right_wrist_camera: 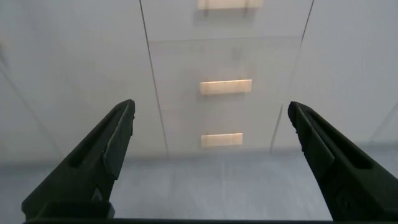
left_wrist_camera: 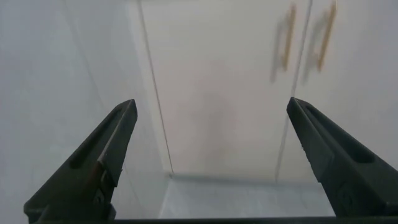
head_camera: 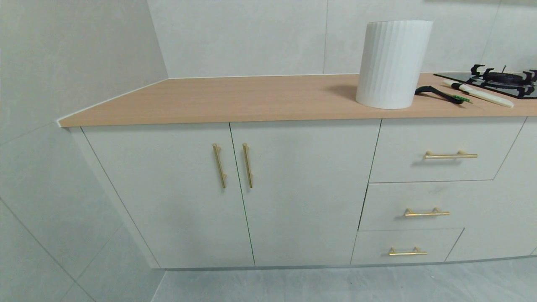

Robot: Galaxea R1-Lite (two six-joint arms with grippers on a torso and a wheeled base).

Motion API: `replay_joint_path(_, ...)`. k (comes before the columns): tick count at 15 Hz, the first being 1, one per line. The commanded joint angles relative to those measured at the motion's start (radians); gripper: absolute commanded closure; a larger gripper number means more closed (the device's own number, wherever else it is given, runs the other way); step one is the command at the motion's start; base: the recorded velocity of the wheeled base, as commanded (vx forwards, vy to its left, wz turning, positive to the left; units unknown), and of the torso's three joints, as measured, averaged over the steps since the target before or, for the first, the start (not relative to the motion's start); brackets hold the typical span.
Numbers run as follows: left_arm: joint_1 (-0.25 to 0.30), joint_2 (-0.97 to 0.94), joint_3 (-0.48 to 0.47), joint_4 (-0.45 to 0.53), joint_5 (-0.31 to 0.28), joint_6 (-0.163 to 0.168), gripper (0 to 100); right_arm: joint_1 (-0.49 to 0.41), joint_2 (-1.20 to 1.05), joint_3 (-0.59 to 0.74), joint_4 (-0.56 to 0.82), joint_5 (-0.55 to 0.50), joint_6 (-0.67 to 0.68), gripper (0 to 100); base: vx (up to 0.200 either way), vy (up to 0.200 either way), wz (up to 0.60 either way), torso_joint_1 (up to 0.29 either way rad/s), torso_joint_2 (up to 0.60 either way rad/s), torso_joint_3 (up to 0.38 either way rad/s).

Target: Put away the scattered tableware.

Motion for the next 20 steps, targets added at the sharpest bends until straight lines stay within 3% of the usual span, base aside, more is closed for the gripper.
replay_joint_path(1,0.000,0.000,0.006,0.036,-0.013,-0.005,0,0.000,0.002,0.008,0.000,0.009,0.001,0,0.000,0.000,0.00,0.000,0.00,0.000)
replay_joint_path(4,0.000,0.002,0.006,0.062,-0.085,-0.036,0,0.000,0.002,0.008,-0.002,0.021,0.003,0,0.000,0.000,0.00,0.000,0.00,0.000)
replay_joint_path(7,-0.001,0.002,0.006,0.069,-0.096,-0.073,0,0.000,0.002,0.008,-0.002,0.021,0.000,0,0.000,0.000,0.00,0.000,0.00,0.000)
replay_joint_path(20,-0.001,0.003,0.006,0.069,-0.099,-0.070,0,0.000,0.002,0.008,-0.002,0.045,0.017,0,0.000,-0.015,0.00,0.000,0.00,0.000)
